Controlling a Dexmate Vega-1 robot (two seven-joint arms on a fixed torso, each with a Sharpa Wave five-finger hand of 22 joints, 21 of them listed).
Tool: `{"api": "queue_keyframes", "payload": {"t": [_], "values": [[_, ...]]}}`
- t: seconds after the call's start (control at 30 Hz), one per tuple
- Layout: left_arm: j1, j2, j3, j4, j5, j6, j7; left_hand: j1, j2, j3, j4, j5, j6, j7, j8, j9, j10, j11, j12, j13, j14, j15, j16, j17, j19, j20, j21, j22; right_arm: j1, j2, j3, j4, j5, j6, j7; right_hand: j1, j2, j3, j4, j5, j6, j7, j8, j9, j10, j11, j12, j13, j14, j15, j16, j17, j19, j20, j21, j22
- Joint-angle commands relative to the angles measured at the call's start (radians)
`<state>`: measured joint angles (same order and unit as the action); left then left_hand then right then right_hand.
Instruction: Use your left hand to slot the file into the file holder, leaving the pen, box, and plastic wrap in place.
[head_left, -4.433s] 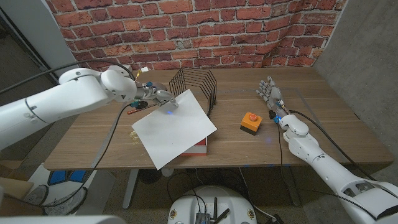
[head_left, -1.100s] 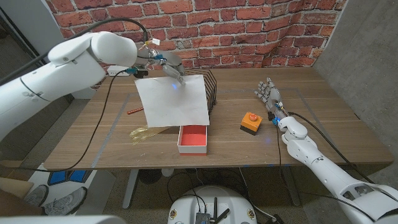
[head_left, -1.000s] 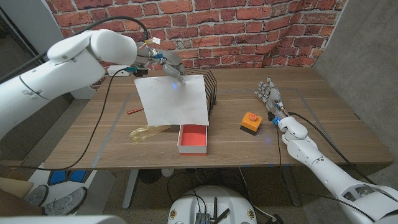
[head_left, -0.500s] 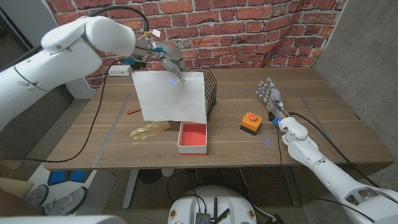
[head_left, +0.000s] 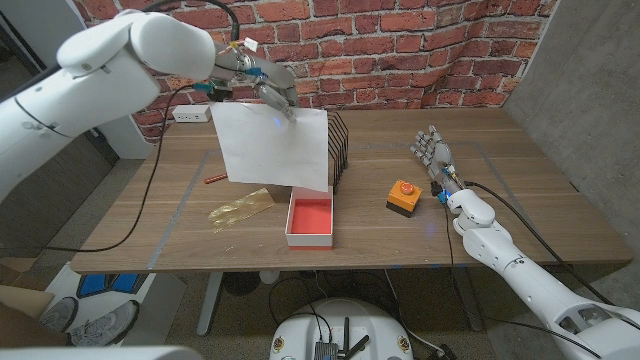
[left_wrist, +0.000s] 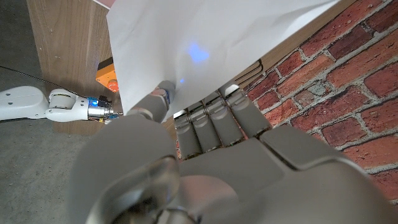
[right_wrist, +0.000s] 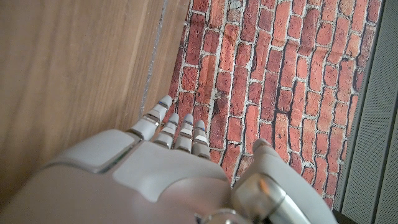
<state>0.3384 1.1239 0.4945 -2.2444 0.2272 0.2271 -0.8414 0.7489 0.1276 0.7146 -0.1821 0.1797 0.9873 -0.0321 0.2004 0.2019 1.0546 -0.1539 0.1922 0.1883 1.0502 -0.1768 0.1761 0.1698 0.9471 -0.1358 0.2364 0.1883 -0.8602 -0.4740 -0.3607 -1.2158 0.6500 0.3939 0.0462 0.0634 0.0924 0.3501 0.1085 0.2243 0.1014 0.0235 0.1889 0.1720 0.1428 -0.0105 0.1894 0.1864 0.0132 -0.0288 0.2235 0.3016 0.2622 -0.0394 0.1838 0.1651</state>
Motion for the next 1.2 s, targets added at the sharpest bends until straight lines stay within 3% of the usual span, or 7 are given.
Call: {"api": "queue_keyframes", "payload": {"t": [0.03,0.47,1.2], "values": [[0.021,0.008,-0.031,-0.015,0.051,-0.036,0.041,-0.003,0.005,-0.001,0.002,-0.001,0.001,-0.005,0.009,0.006,0.003,-0.004,0.002,0.002,-0.002,-0.057,0.006,0.005,-0.007,-0.056,0.006,0.002,-0.003,-0.002,0.0,-0.007,-0.001,-0.006,-0.004,-0.008,0.035,0.004,-0.002,-0.006,0.007,-0.003,-0.001,0.004,0.007,0.003,0.005,-0.001,0.008,-0.005,0.004,0.002,-0.006,-0.014,0.001,0.002],[0.041,0.008,-0.067,0.014,0.068,-0.101,0.087,-0.001,0.003,-0.002,0.001,-0.002,0.003,-0.005,0.011,0.006,0.005,-0.004,0.002,0.002,-0.003,-0.058,0.006,0.005,-0.01,-0.057,0.006,0.002,0.011,0.003,-0.005,0.009,0.001,-0.015,0.003,-0.009,0.035,0.005,-0.001,-0.007,0.009,-0.004,-0.001,0.004,0.006,0.002,0.004,-0.001,0.008,-0.004,0.003,0.002,-0.005,-0.013,0.002,0.002],[-0.04,-0.044,-0.076,0.123,0.001,-0.171,0.08,0.0,0.006,-0.003,0.003,-0.002,0.005,-0.008,0.012,0.005,0.006,-0.005,0.002,0.002,-0.001,-0.058,0.006,0.005,-0.012,-0.06,0.008,0.003,0.058,0.033,-0.018,0.084,0.0,-0.004,0.031,-0.011,0.036,0.005,-0.001,-0.008,0.01,-0.005,-0.001,0.004,0.005,0.003,0.003,-0.001,0.008,-0.001,0.004,0.002,-0.002,-0.007,0.003,0.002]]}}
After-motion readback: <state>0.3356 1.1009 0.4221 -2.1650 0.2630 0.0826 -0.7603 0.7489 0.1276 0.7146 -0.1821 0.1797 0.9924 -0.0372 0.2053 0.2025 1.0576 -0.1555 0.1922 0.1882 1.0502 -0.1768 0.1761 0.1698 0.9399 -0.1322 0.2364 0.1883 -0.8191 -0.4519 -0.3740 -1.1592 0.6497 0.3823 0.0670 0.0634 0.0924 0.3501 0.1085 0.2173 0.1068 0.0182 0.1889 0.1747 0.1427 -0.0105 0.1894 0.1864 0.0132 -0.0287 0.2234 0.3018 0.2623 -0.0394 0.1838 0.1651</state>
